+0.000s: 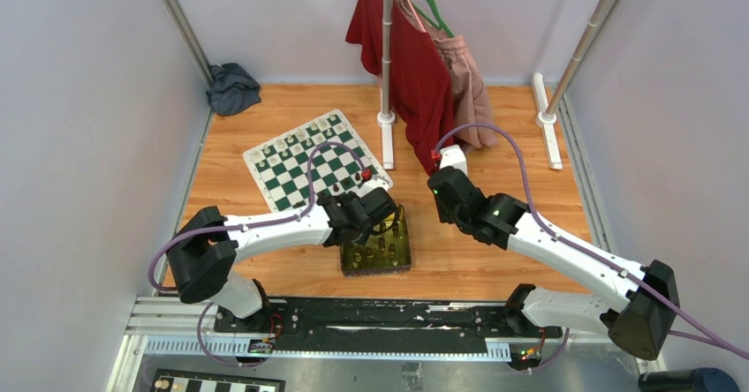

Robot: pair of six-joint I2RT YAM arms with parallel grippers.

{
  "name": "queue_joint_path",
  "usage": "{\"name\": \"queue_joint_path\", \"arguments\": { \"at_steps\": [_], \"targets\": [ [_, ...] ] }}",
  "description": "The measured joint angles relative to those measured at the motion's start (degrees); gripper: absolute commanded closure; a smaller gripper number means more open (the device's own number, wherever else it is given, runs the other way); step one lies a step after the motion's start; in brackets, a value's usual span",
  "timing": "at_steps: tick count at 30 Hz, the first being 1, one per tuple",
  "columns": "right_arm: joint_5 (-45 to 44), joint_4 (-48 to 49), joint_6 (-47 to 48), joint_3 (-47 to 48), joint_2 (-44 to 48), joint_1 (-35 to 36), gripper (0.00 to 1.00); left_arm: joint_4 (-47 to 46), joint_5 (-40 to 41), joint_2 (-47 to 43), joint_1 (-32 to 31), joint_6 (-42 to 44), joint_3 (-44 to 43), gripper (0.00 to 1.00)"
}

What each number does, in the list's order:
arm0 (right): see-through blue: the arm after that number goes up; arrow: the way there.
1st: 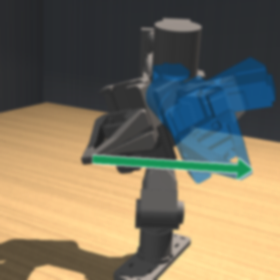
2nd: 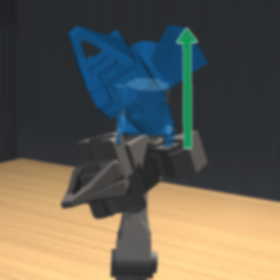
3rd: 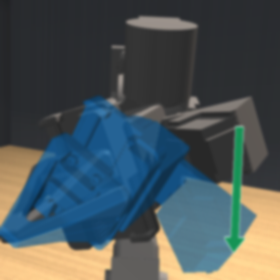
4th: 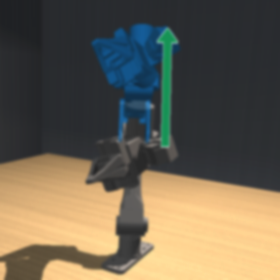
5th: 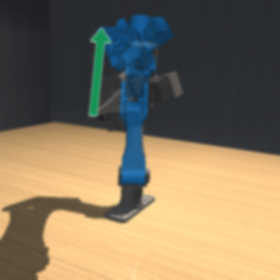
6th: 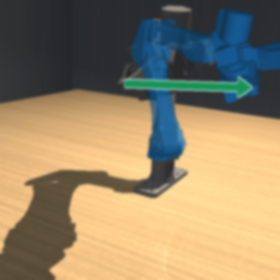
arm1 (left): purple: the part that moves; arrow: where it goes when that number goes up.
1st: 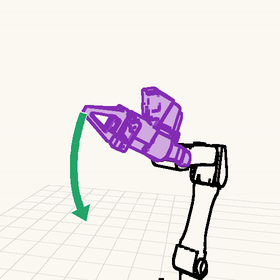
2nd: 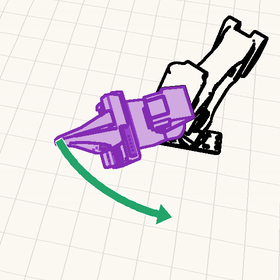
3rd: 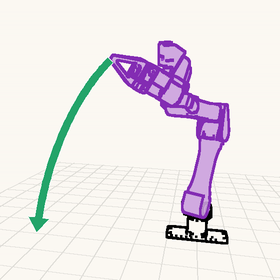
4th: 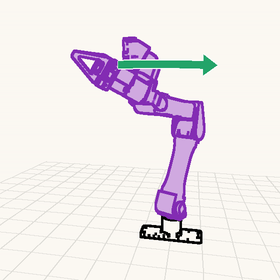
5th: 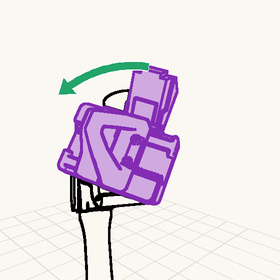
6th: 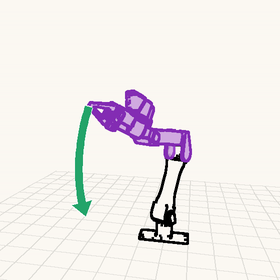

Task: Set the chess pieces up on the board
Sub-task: Pick up the chess piece from the storage box.

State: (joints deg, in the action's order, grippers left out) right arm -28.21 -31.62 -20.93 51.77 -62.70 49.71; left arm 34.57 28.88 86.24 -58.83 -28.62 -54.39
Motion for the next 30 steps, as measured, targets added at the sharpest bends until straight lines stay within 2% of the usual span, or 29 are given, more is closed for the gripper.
{"name": "queue_joint_path", "arguments": {
  "at_steps": [12,30],
  "targets": [
    [0.0,0.5,0.4,-0.3,0.0,-0.5,0.65,-0.4,-0.9,0.0,1.4,-0.4,0.1,0.63],
    [0.1,0.7,0.8,-1.0,0.3,-1.1,0.66,-1.0,-1.7,0.0,1.4,-0.6,0.5,0.67]
  ]
}}
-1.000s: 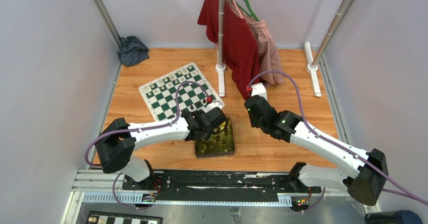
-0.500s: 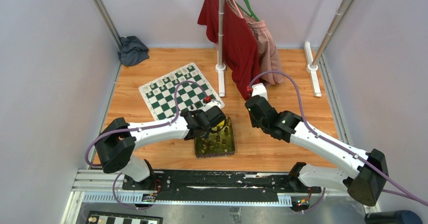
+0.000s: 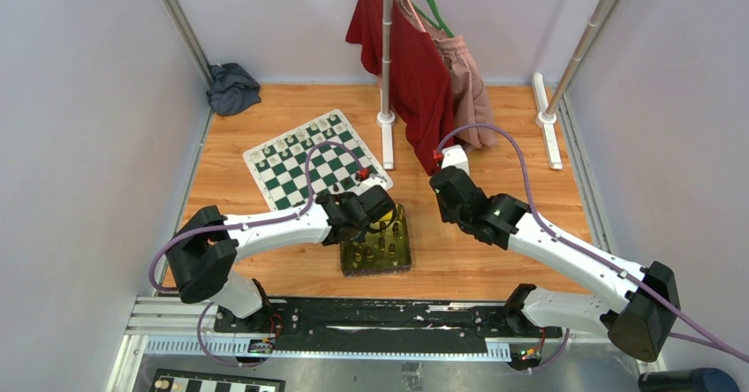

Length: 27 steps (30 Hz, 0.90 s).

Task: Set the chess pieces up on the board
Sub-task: Pick up the chess piece from the storage box.

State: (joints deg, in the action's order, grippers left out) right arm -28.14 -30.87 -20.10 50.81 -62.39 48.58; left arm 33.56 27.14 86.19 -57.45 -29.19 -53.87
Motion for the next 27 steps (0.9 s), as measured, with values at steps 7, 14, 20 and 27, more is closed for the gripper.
{"name": "queue_joint_path", "arguments": {
  "at_steps": [7,14,20,27],
  "targets": [
    [0.0,0.0,0.3,0.0,0.0,-0.2,0.66,0.0,0.0,0.0,0.0,-0.2,0.3,0.67],
    [0.1,0.1,0.3,0.0,0.0,-0.4,0.66,0.0,0.0,0.0,0.0,-0.5,0.7,0.70],
    [0.7,0.7,0.4,0.0,0.0,-0.6,0.66,-0.1,-0.1,0.0,0.0,-0.9,1.1,0.72],
    [0.8,0.9,0.4,-0.4,0.0,-0.8,0.67,-0.1,-0.1,0.0,0.0,-1.0,1.2,0.88]
  ]
}}
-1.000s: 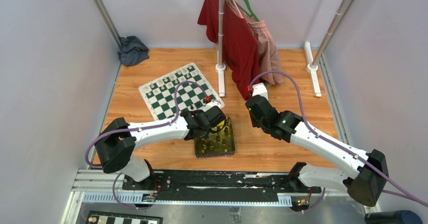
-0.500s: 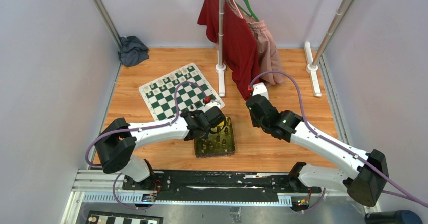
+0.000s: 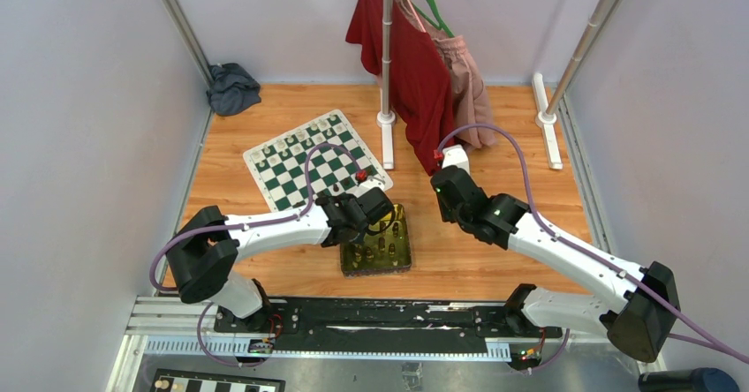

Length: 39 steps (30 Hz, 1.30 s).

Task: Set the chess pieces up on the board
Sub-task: Pick up the chess piece from the storage box, then place the chess piece on the chessboard.

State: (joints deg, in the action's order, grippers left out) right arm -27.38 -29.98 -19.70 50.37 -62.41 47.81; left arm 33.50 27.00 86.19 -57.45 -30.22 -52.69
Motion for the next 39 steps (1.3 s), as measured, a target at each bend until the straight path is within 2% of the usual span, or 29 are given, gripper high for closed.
{"name": "queue_joint_path", "arguments": {
  "at_steps": [7,16,29,39],
  "targets": [
    [0.2,0.0,0.0,-0.5,0.0,0.0,0.67,0.0,-0.1,0.0,0.0,-0.1,0.0,1.00],
    [0.3,0.0,0.0,-0.6,1.4,-0.3,0.67,1.8,-0.2,-0.3,0.0,-0.4,-1.0,1.00],
    [0.4,0.0,0.0,-0.6,1.9,-0.3,0.67,6.6,-0.1,-5.5,0.0,-0.4,-7.3,1.00],
    [0.4,-0.1,1.2,0.4,0.8,-0.4,0.67,10.5,6.2,-5.2,1.4,1.7,-14.6,1.00]
  ]
}}
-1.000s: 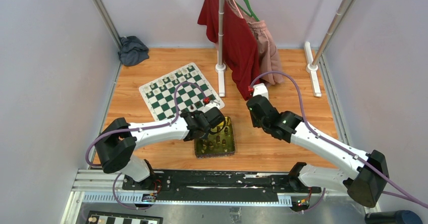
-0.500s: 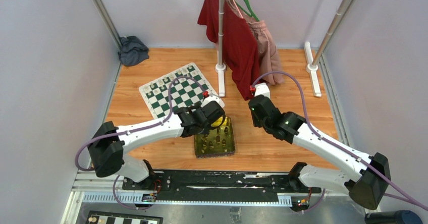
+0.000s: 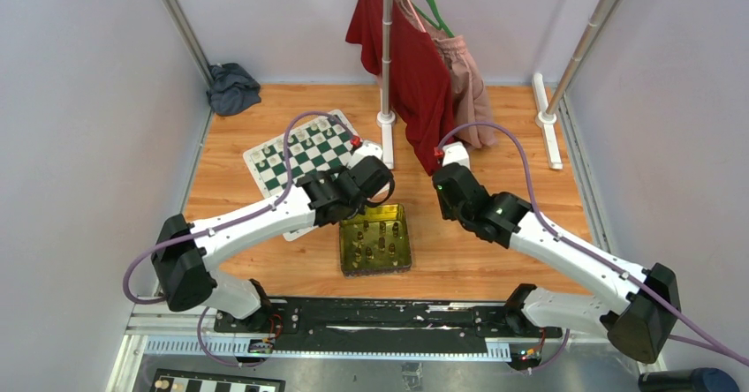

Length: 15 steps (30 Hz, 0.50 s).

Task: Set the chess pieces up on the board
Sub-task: Place the chess piece on the chessboard.

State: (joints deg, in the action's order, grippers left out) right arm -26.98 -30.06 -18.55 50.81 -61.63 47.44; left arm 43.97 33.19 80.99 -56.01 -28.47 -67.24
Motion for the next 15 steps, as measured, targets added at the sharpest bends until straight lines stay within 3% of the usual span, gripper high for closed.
{"name": "queue_joint_path", "arguments": {
  "at_steps": [15],
  "targets": [
    [0.0,0.4,2.1,7.3,-7.4,-1.3,0.67,-4.3,-3.8,6.3,13.0,6.4,-1.0,1.00]
  ]
}}
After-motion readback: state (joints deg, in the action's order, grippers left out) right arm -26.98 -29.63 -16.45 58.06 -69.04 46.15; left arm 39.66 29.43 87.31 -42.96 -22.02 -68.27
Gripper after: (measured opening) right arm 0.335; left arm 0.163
